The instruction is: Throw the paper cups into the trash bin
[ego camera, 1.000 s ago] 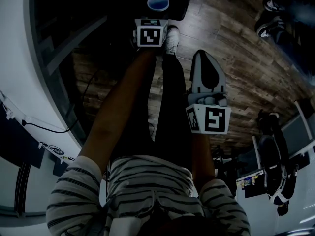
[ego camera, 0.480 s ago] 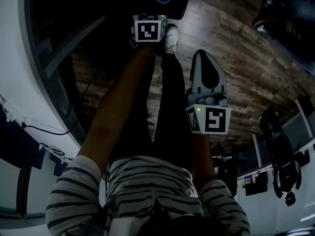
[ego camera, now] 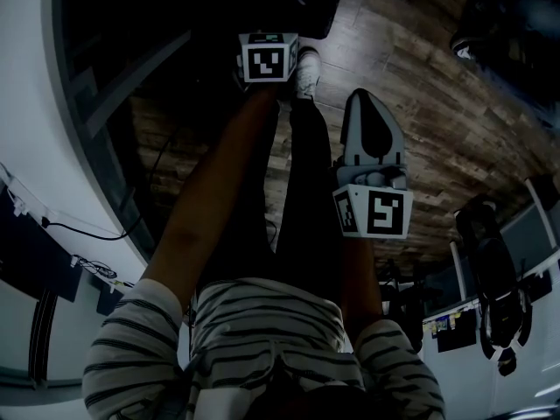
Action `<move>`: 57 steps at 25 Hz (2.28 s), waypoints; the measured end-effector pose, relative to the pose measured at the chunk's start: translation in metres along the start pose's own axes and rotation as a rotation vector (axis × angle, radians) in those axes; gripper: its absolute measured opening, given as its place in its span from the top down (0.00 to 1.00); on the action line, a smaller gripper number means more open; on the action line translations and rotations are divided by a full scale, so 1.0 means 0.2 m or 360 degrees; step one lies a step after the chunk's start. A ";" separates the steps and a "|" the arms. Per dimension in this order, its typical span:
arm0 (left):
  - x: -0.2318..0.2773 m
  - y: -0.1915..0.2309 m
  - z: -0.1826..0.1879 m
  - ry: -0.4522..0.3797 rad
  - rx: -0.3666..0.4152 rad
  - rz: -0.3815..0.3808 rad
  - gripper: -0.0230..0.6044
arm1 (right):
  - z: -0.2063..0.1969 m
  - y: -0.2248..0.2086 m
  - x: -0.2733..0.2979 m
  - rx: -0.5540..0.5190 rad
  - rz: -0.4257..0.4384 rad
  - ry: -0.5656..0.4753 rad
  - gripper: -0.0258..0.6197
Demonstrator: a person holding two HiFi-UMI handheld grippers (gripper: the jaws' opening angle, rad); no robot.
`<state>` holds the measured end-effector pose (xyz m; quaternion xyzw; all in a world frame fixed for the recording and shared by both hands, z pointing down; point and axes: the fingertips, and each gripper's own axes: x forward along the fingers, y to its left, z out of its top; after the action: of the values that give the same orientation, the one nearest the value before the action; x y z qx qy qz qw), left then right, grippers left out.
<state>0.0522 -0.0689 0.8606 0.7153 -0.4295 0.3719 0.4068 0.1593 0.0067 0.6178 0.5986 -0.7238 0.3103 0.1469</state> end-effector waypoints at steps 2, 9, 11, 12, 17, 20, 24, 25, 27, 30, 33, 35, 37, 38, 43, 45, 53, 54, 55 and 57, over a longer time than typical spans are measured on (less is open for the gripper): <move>0.00 -0.01 0.01 -0.0007 -0.0008 0.0003 0.55 | 0.01 -0.02 0.00 0.0003 -0.0005 0.0000 0.95; -0.08 0.00 0.05 -0.0056 0.0008 0.0022 0.62 | 0.03 0.01 -0.02 -0.0014 0.0000 -0.0020 0.95; -0.11 -0.01 0.07 -0.0068 -0.0004 0.0026 0.65 | 0.05 0.02 -0.03 -0.0018 -0.0001 -0.0030 0.95; -0.13 -0.02 0.08 -0.0083 -0.0005 0.0022 0.66 | 0.07 0.02 -0.03 -0.0019 -0.0002 -0.0035 0.95; -0.22 -0.03 0.14 -0.0176 -0.0037 0.0037 0.76 | 0.11 0.03 -0.05 -0.0034 -0.0001 -0.0061 0.95; -0.27 -0.04 0.16 -0.0190 -0.0040 0.0038 0.80 | 0.13 0.03 -0.06 -0.0042 -0.0020 -0.0059 0.95; -0.34 -0.05 0.17 -0.0210 -0.0026 0.0057 0.86 | 0.15 0.03 -0.10 -0.0037 -0.0036 -0.0067 0.95; -0.36 -0.04 0.19 -0.0221 -0.0029 0.0061 0.86 | 0.17 0.03 -0.10 -0.0038 -0.0038 -0.0073 0.95; -0.40 -0.03 0.21 -0.0247 -0.0055 0.0065 0.88 | 0.19 0.04 -0.11 -0.0049 -0.0045 -0.0082 0.95; -0.48 -0.02 0.25 -0.0296 -0.0099 0.0064 0.90 | 0.22 0.04 -0.12 -0.0061 -0.0052 -0.0093 0.95; -0.55 -0.02 0.29 -0.0348 -0.0096 0.0061 0.92 | 0.24 0.05 -0.13 -0.0073 -0.0054 -0.0114 0.95; -0.60 -0.02 0.32 -0.0385 -0.0086 0.0054 0.92 | 0.25 0.06 -0.14 -0.0086 -0.0049 -0.0126 0.95; -0.65 -0.03 0.34 -0.0423 -0.0071 0.0048 0.92 | 0.27 0.08 -0.15 -0.0091 -0.0040 -0.0137 0.95; -0.68 -0.04 0.35 -0.0442 -0.0064 0.0045 0.92 | 0.29 0.09 -0.15 -0.0093 -0.0036 -0.0144 0.95; -0.82 -0.09 0.44 -0.0529 -0.0088 0.0019 0.92 | 0.36 0.13 -0.18 -0.0116 -0.0003 -0.0177 0.95; -0.88 -0.12 0.47 -0.0557 -0.0126 -0.0010 0.92 | 0.40 0.14 -0.19 -0.0109 0.0023 -0.0195 0.95; -1.10 -0.16 0.58 -0.0645 -0.0160 -0.0040 0.93 | 0.53 0.20 -0.20 -0.0126 0.0033 -0.0236 0.95; -1.12 -0.16 0.59 -0.0653 -0.0157 -0.0042 0.93 | 0.55 0.21 -0.20 -0.0127 0.0034 -0.0240 0.95; -1.15 -0.17 0.61 -0.0664 -0.0153 -0.0044 0.93 | 0.57 0.22 -0.20 -0.0131 0.0037 -0.0245 0.95; -1.21 -0.17 0.64 -0.0694 -0.0145 -0.0049 0.93 | 0.61 0.25 -0.21 -0.0147 0.0049 -0.0257 0.95</move>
<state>0.0217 -0.0986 0.5875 0.7662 -0.5126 0.1825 0.3419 0.1410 -0.0332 0.4861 0.6029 -0.7560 0.2295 0.1108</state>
